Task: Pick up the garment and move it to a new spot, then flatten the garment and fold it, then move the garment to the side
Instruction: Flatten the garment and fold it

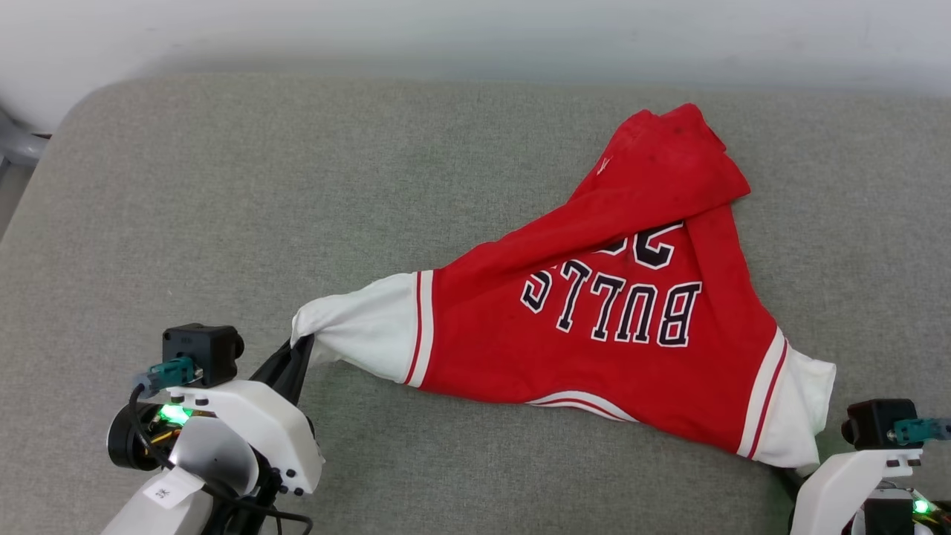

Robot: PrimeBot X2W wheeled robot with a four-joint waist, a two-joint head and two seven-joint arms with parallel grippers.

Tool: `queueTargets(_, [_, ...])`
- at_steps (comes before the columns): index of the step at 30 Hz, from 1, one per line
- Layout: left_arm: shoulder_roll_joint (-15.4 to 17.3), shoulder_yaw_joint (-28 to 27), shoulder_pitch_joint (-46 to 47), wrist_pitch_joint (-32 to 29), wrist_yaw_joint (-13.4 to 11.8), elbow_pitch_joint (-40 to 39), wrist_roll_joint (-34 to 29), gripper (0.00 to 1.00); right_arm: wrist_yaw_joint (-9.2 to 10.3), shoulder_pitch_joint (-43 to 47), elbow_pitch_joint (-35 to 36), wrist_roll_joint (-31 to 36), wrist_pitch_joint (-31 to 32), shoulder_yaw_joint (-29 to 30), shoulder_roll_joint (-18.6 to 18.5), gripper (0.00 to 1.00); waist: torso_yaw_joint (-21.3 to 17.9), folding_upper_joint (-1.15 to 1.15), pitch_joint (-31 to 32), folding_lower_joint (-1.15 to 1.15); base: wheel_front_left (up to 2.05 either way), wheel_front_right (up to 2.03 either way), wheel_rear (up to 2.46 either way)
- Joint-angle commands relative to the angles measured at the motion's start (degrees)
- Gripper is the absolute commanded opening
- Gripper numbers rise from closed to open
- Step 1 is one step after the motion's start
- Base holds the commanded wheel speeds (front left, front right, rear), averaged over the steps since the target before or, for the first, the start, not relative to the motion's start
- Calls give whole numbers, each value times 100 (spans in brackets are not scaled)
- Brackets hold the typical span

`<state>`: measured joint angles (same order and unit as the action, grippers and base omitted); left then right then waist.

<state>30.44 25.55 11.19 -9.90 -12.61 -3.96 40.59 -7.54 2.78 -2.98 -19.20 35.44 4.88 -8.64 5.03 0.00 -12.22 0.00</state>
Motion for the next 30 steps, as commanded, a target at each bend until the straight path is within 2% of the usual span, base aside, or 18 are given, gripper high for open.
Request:
queueTargets(1, [-7,-28,0,65,12,-8,-3,0,9,-4,62,79,-121,24,-45,0,-12,0,89,0,0,0,0])
queueTargets(9, [142,-282,-37,236,-102,-219,10,0,7,13,1134,380,-532,259,-128,0,-144,0,488,0,0,0,0])
queueTargets(14, [171,-461,266,235,-17,-327,164,0,8,-447,1552,578,-630,346,-142,0,-242,0,622,0,0,0,0])
queueTargets(17, [187,-557,661,234,100,-215,214,0,8,-950,1484,633,-717,353,-199,0,-293,0,602,0,0,0,0])
queueTargets(18, [-14,-621,1157,211,292,31,441,0,7,-1579,1305,663,-809,332,-246,0,-319,0,520,0,0,0,0])
queueTargets(20, [-138,-666,1598,215,443,271,576,0,7,-1967,1148,693,-887,359,-285,0,-284,0,430,0,0,0,0])
queueTargets(22, [-194,-683,1806,253,511,444,601,0,7,-2163,1039,711,-919,349,-298,0,-274,0,388,0,0,0,0])
queueTargets(26, [-430,-660,2786,412,735,1071,527,0,7,-3082,676,766,-1103,314,-352,0,-267,0,75,0,0,0,0])
queueTargets(30, [-531,-713,3870,644,953,1826,379,0,7,-4138,204,812,-1307,277,-389,0,-302,0,-310,0,0,0,0])
